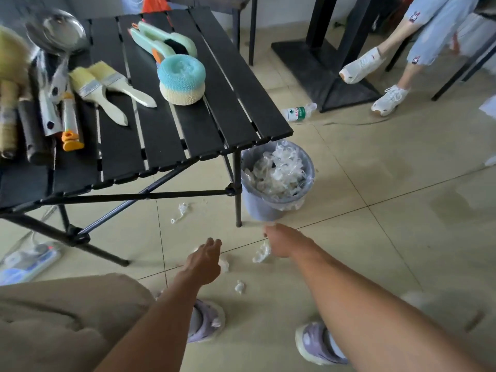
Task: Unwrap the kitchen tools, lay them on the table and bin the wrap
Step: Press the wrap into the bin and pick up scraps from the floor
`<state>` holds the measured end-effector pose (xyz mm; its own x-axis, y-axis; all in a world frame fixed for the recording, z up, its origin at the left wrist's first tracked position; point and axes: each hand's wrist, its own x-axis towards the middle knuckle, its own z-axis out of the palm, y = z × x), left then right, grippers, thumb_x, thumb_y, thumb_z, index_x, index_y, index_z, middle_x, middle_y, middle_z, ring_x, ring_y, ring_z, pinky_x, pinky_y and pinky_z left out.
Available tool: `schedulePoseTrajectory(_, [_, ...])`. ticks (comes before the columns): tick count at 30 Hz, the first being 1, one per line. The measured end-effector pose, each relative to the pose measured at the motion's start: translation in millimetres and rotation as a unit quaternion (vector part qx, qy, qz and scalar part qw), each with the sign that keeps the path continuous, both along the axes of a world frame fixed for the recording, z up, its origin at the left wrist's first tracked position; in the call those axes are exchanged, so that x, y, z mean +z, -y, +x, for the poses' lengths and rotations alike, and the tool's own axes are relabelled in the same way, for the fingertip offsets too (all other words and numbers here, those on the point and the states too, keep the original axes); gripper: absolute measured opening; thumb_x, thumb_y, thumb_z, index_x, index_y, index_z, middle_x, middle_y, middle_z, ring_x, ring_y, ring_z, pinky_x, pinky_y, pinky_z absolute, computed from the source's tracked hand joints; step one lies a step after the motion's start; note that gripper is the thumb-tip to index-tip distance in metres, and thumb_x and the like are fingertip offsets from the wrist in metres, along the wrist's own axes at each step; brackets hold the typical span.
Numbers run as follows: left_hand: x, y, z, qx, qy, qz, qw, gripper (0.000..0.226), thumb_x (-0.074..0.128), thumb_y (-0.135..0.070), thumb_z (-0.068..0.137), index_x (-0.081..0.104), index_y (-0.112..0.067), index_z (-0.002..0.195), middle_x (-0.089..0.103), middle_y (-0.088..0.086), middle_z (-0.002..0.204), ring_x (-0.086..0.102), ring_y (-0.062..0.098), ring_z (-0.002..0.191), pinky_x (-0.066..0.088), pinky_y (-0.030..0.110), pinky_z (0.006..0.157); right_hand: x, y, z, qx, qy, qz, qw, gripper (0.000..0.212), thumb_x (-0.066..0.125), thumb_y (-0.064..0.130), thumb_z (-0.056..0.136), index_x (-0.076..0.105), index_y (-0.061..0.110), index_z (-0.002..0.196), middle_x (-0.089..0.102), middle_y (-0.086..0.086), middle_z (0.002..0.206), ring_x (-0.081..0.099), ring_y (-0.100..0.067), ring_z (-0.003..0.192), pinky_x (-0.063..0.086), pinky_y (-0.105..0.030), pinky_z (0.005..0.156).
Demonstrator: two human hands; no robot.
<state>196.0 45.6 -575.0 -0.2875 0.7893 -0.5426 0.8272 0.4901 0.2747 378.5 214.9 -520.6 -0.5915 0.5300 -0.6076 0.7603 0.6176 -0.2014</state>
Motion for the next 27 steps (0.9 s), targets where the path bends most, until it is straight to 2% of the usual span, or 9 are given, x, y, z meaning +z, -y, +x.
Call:
schedulePoseTrajectory(2, [-12.3, 7.7, 0.3, 0.003, -0.017, -0.015, 1.0, 0.054, 0.061, -0.006, 0.09, 0.046, -0.009, 0.142, 0.048, 0.009, 0.14, 0.057, 0.03, 0.12, 0.051, 0.039, 0.087, -15.0, 5.1, -5.6, 0.002, 0.004, -0.009, 1.0, 0.04, 0.064, 0.019, 0.102, 0.055, 0.009, 0.14, 0.054, -0.016, 0.144, 0.06, -0.037, 0.129, 0.051, -0.043, 0.106])
schedulePoseTrajectory(5, [-29.5, 8.5, 0.8, 0.02, -0.052, 0.03, 0.998, 0.066, 0.083, -0.009, 0.07, 0.057, 0.0, 0.131, 0.058, 0.014, 0.13, 0.066, 0.027, 0.109, 0.048, 0.026, 0.078, -39.8, 11.5, -10.9, 0.008, 0.008, -0.006, 1.0, 0.044, 0.068, 0.019, 0.101, 0.055, 0.01, 0.142, 0.051, -0.016, 0.14, 0.061, -0.038, 0.125, 0.052, -0.044, 0.101])
schedulePoseTrajectory(9, [-61.1, 4.8, 4.2, 0.031, -0.021, -0.079, 0.996, 0.085, 0.06, -0.005, 0.093, 0.015, -0.008, 0.165, 0.021, 0.021, 0.164, 0.041, 0.04, 0.143, 0.043, 0.039, 0.112, -72.1, 16.2, -15.1, 0.022, 0.024, 0.005, 0.999, 0.039, 0.062, 0.016, 0.104, 0.055, 0.015, 0.142, 0.045, -0.012, 0.142, 0.056, -0.035, 0.127, 0.052, -0.044, 0.101])
schedulePoseTrajectory(12, [-76.3, 0.7, 10.1, 0.057, -0.03, -0.12, 0.991, 0.09, 0.053, -0.004, 0.098, 0.001, -0.022, 0.17, -0.006, 0.022, 0.174, 0.018, 0.048, 0.156, 0.041, 0.047, 0.119, -91.8, 15.1, -15.9, 0.024, 0.024, 0.004, 0.999, 0.037, 0.057, 0.006, 0.101, 0.056, 0.017, 0.136, 0.041, -0.012, 0.147, 0.056, -0.037, 0.123, 0.05, -0.042, 0.092])
schedulePoseTrajectory(15, [-84.3, -4.4, 17.2, 0.1, -0.052, -0.12, 0.986, 0.075, 0.053, -0.004, 0.101, 0.023, -0.03, 0.165, 0.0, 0.015, 0.175, 0.022, 0.047, 0.154, 0.051, 0.048, 0.109, -106.8, 10.9, -15.0, 0.025, 0.034, -0.015, 0.999, 0.043, 0.053, 0.006, 0.103, 0.055, 0.019, 0.144, 0.036, -0.014, 0.158, 0.055, -0.037, 0.128, 0.05, -0.042, 0.098])
schedulePoseTrajectory(18, [-85.4, -2.2, 22.6, 0.128, -0.092, -0.074, 0.985, 0.051, 0.054, -0.004, 0.101, 0.052, -0.027, 0.146, 0.022, 0.009, 0.164, 0.038, 0.039, 0.14, 0.056, 0.044, 0.099, -117.4, 13.3, -11.5, 0.035, 0.035, -0.013, 0.999, 0.04, 0.053, 0.01, 0.105, 0.057, 0.018, 0.144, 0.041, -0.013, 0.152, 0.054, -0.036, 0.13, 0.05, -0.042, 0.103])
schedulePoseTrajectory(20, [-86.6, 0.4, 22.6, 0.141, -0.09, -0.062, 0.984, 0.035, 0.053, -0.009, 0.104, 0.063, -0.023, 0.135, 0.026, 0.005, 0.165, 0.039, 0.035, 0.139, 0.054, 0.043, 0.099, -123.2, 17.0, -10.1, 0.038, 0.028, 0.0, 0.999, 0.034, 0.055, 0.008, 0.104, 0.061, 0.016, 0.137, 0.044, -0.013, 0.148, 0.056, -0.035, 0.128, 0.05, -0.04, 0.101])
schedulePoseTrajectory(23, [-86.9, 3.9, 20.2, 0.169, -0.072, -0.047, 0.982, 0.034, 0.048, -0.015, 0.108, 0.067, -0.02, 0.135, 0.02, 0.0, 0.175, 0.028, 0.032, 0.153, 0.046, 0.043, 0.109, -127.1, 20.3, -8.8, 0.02, 0.024, 0.011, 0.999, 0.027, 0.054, 0.005, 0.104, 0.066, 0.009, 0.128, 0.053, -0.014, 0.14, 0.062, -0.034, 0.123, 0.05, -0.037, 0.099])
schedulePoseTrajectory(27, [-78.5, 1.0, 20.6, 0.179, -0.081, -0.03, 0.98, 0.033, 0.046, -0.024, 0.11, 0.061, -0.021, 0.14, 0.019, 0.005, 0.175, 0.018, 0.032, 0.16, 0.037, 0.045, 0.117, -116.9, 19.6, -8.3, -0.02, 0.012, -0.024, 0.999, 0.026, 0.062, 0.018, 0.101, 0.07, 0.009, 0.124, 0.066, -0.015, 0.132, 0.067, -0.035, 0.119, 0.052, -0.036, 0.097])
